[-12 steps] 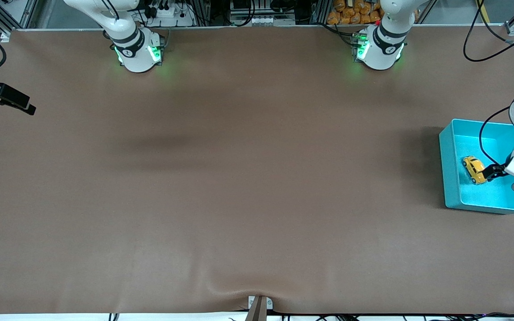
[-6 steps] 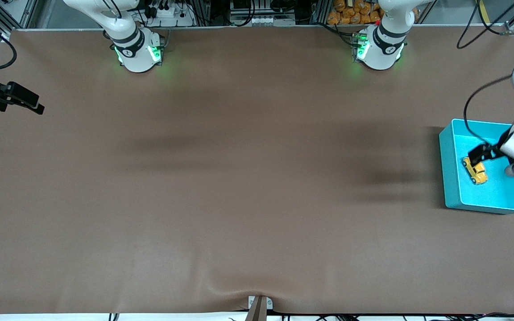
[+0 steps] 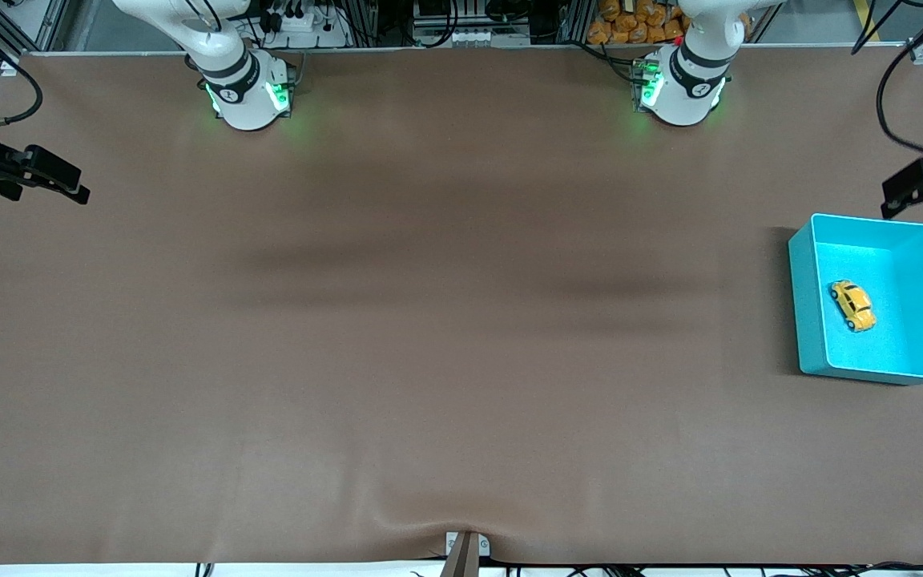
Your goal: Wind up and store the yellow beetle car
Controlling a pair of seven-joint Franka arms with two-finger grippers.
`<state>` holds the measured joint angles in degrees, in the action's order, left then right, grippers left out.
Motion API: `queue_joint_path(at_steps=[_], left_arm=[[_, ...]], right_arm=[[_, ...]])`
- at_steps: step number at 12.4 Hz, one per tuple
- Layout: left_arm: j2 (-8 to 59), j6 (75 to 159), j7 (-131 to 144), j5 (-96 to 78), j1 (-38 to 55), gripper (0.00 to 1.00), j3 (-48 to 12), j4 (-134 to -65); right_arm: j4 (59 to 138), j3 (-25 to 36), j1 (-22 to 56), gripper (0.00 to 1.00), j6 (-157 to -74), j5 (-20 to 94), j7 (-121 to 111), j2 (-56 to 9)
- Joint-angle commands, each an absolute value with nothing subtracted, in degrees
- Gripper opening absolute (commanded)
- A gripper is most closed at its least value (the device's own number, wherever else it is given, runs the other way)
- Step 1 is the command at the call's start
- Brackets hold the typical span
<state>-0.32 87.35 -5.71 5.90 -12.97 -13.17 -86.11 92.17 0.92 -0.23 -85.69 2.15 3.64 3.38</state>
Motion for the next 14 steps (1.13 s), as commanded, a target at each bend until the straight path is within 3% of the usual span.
queue_joint_path(at_steps=[1,14], left_arm=[[-2.4,84.5,-6.1,5.5,-9.5,1.0,-14.1,-85.5],[-1.9,84.4,-2.7,-0.5,-6.1,1.0,-14.4,-88.3]], right_arm=[[91.3,0.8,0.3,1.0,-84.8,1.8,3.8,3.4],[91.0,1.0,0.1,1.0,-83.7,1.8,3.8,3.3]])
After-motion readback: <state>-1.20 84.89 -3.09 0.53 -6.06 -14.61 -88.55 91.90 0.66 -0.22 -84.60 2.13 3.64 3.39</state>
